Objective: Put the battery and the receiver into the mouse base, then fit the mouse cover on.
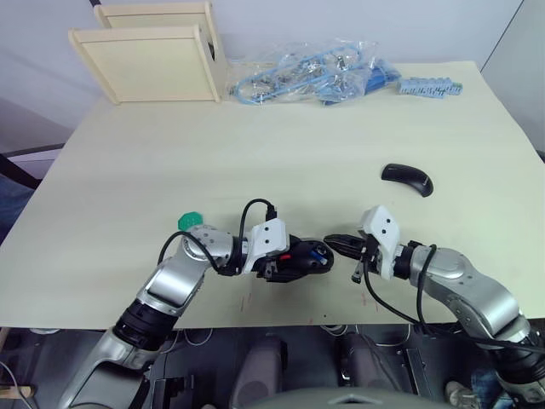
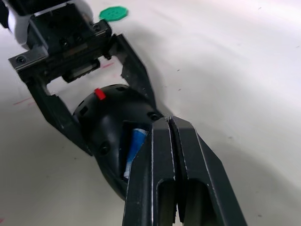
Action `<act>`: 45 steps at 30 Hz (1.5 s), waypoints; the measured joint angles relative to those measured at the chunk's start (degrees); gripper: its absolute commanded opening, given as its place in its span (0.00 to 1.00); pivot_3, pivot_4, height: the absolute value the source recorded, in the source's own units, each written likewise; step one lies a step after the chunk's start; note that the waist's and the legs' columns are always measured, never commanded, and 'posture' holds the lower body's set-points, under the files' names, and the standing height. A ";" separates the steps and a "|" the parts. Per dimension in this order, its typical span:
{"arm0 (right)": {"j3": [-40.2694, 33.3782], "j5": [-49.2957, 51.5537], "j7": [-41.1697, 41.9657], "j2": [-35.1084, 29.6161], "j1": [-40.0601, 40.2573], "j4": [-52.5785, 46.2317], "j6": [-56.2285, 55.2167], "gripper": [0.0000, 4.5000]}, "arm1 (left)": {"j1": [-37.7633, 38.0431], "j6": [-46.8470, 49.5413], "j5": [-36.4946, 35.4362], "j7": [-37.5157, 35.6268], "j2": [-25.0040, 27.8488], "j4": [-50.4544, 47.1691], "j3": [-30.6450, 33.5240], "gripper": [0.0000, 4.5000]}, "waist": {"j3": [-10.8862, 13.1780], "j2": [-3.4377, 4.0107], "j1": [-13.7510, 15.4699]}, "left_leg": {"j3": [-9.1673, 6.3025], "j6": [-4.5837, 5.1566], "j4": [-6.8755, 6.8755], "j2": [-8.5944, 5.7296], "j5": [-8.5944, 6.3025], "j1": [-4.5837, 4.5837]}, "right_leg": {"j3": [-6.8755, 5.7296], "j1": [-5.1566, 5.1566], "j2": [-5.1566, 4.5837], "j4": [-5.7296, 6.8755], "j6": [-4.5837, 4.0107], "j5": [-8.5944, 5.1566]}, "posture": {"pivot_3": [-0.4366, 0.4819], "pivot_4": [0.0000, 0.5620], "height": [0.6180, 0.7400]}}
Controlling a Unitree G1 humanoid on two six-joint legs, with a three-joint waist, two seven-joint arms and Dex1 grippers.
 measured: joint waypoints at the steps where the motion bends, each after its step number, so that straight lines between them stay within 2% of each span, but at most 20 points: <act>1: 0.00 -0.20 0.07 0.09 0.00 0.10 -0.06 0.01 | 0.00 0.00 0.00 0.00 0.00 0.01 0.00 0.65 | 0.00 0.00 0.00 | 0.00 0.00 0.00 0.00 0.00 0.00 | 0.00 0.00 0.00 0.00 0.00 0.00 | 0.48 0.27 1.00; 20: 1.17 -6.21 3.67 4.69 -0.02 2.73 -0.49 0.01 | 0.00 0.55 -0.05 0.02 0.01 -0.09 0.01 0.65 | 0.00 0.00 -0.01 | 0.00 -0.01 0.01 0.00 0.00 0.02 | 0.00 0.00 0.00 0.03 0.00 0.00 | 0.48 0.27 1.00; 31: 1.98 -8.54 4.36 4.32 -0.36 3.38 0.52 0.01 | 0.03 0.92 -0.05 0.05 0.01 -0.32 0.01 0.65 | -0.03 0.00 -0.02 | 0.01 -0.01 0.01 0.00 0.00 0.08 | 0.01 0.04 0.00 0.03 -0.01 0.00 | 0.48 0.27 1.00; 41: 2.12 -7.60 5.28 4.18 -0.61 3.81 3.52 0.01 | 0.02 1.40 0.01 0.24 -0.11 -0.29 -0.35 0.65 | -0.09 -0.04 0.02 | 0.02 0.00 -0.05 0.00 -0.01 0.58 | 0.02 0.52 0.00 -0.07 -0.02 -0.02 | 0.48 0.27 1.00; 45: -1.56 -3.51 6.33 5.23 1.23 3.33 4.10 0.01 | 0.02 1.30 0.01 0.27 -0.07 -0.18 -0.33 0.65 | -0.08 -0.04 -0.01 | 0.01 0.00 -0.08 0.00 -0.01 0.68 | 0.04 0.63 0.00 -0.08 -0.01 -0.02 | 0.48 0.27 1.00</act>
